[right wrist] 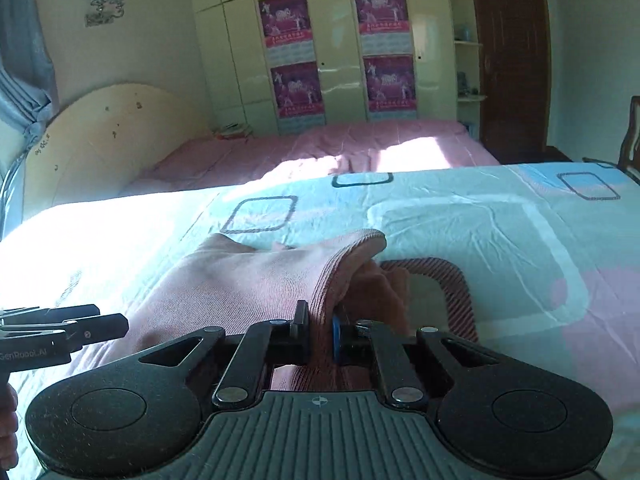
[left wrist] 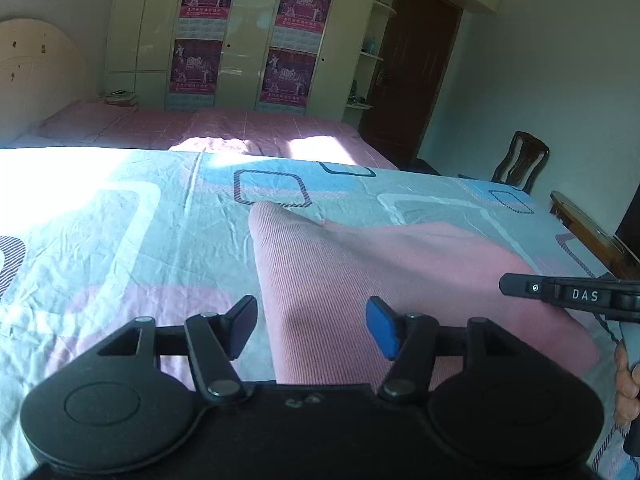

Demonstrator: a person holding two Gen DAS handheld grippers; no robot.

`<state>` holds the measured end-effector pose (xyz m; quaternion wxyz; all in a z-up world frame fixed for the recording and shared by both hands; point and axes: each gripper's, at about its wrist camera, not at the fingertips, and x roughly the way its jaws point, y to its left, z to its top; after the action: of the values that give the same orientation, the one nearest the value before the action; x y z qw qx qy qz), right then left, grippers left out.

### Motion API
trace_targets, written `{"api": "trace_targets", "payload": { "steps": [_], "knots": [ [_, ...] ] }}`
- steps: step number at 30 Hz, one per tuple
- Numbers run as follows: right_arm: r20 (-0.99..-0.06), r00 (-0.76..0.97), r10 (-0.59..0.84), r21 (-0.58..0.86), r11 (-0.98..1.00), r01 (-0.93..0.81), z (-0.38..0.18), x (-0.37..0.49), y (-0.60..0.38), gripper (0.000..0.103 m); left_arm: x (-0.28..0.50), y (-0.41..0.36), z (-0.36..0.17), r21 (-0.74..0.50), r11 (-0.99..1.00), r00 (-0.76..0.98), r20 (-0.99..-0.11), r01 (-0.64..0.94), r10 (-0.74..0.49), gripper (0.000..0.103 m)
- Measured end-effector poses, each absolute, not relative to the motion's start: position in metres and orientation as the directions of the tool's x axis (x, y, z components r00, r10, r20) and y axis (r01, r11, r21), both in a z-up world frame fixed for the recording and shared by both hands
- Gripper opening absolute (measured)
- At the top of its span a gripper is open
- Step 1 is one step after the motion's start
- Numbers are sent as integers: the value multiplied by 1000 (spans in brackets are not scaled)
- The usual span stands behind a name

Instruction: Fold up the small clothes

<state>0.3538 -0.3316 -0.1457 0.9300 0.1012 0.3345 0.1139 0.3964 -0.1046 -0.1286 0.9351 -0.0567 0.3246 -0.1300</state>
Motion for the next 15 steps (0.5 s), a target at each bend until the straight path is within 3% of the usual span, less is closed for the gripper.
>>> {"api": "trace_targets", "payload": {
  "steps": [4, 11, 12, 13, 15],
  "knots": [
    [-678, 691, 252, 302, 952, -51, -183, 358, -347, 10, 399, -121, -154, -158, 962, 704, -657, 223, -271, 60],
    [-636, 719, 281, 377, 926, -28, -154, 327, -364, 13, 396, -118, -160, -165, 965, 701, -663, 203, -261, 61],
    [-639, 715, 284, 366, 930, -42, -151, 323, -362, 19, 393, -118, -160, -164, 966, 704, -662, 200, -259, 61],
    [-644, 713, 278, 352, 935, -46, -150, 319, -359, 33, 392, -118, -160, -164, 966, 706, -660, 197, -256, 61],
    [-652, 713, 259, 315, 948, -56, -152, 307, -353, 49, 393, -122, -160, -160, 968, 711, -657, 192, -250, 61]
  ]
}}
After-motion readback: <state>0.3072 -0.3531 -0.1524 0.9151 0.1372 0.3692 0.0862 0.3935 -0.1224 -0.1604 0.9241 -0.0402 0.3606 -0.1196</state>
